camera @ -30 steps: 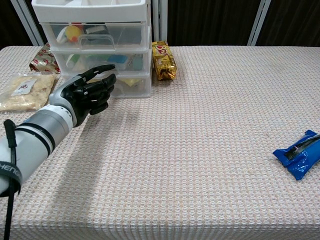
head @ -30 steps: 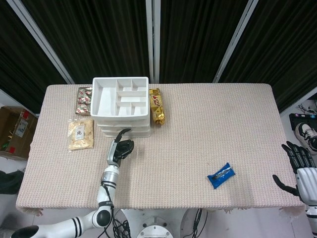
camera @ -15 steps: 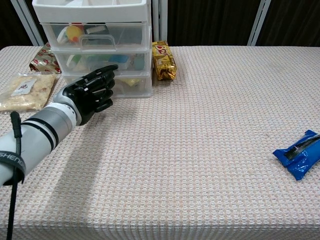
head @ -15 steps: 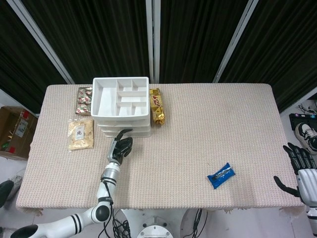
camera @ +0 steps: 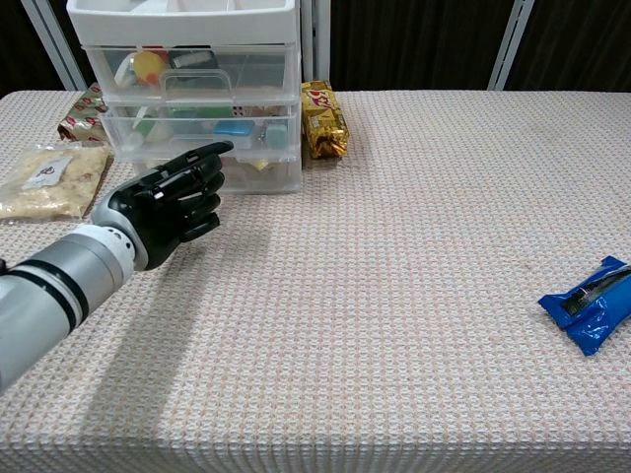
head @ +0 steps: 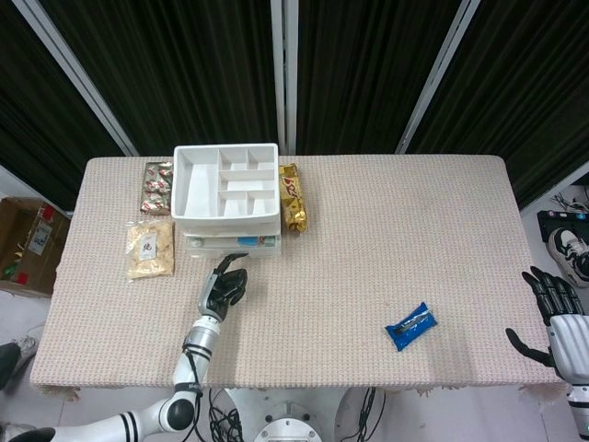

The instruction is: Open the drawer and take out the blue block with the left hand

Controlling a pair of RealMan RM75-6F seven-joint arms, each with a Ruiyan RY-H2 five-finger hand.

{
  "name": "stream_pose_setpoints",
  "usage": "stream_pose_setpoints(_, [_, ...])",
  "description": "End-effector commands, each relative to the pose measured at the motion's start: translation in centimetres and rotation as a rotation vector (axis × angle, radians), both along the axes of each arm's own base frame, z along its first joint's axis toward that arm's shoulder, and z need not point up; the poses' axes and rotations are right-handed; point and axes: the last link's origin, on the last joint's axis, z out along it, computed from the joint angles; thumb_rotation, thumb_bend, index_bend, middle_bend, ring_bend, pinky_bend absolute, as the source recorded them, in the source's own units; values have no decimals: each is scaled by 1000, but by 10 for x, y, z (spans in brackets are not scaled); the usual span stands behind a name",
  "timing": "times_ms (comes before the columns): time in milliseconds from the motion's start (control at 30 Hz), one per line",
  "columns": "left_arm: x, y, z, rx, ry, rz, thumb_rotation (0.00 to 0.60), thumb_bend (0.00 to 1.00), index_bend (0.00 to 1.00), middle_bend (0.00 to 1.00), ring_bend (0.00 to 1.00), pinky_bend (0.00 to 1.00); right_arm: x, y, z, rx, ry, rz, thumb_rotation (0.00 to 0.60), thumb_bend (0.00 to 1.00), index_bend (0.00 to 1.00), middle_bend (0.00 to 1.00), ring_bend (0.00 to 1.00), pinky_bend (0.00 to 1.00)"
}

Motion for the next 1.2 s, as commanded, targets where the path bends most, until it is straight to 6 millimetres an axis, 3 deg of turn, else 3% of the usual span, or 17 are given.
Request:
stream_pose_setpoints(33, [-4,-10,6,-31,16,-26,600,460,255,755,843,1000,0,1,0,0,-2,-1,600,194,0,7,0,0])
stream_pose_setpoints(100, [-8,-16,11,-41,51,-44,600,460,195,711,796,1000,-1,2,1,-2,-2,-5,600,195,0,7,0,0])
stream_pose_setpoints(233, [-14,-25,22,-56,114,-71,600,460,166,632,709,1000,-3,2,1,-5,-10,-8,600,194,0,7,0,0])
stream_pose_setpoints(400, [-27,-31,35,-55,260,-120,600,459,160,593,679,1000,-4,2,0,-1,-11,-2,600,195,0,7,0,0])
stream_pose_setpoints(733, [-49,-39,97,254,1017,-459,600,459,346,672,776,1000,-1,3,7,-5,13,14,600,194,0,7,0,0])
stream_pose_setpoints(933, [-36,-25,128,374,1191,-527,600,449,310,727,844,1000,6,3,15,-28,36,38,600,194,0,7,0,0])
stream_pose_setpoints(1067, [-25,-8,131,391,1268,-574,600,442,263,815,925,1000,9,3,16,-27,37,49,600,194,0,7,0,0])
stream_pose_setpoints(1200, [-19,7,125,362,1332,-615,600,442,239,829,939,1000,9,3,15,-18,28,52,600,194,0,7,0,0])
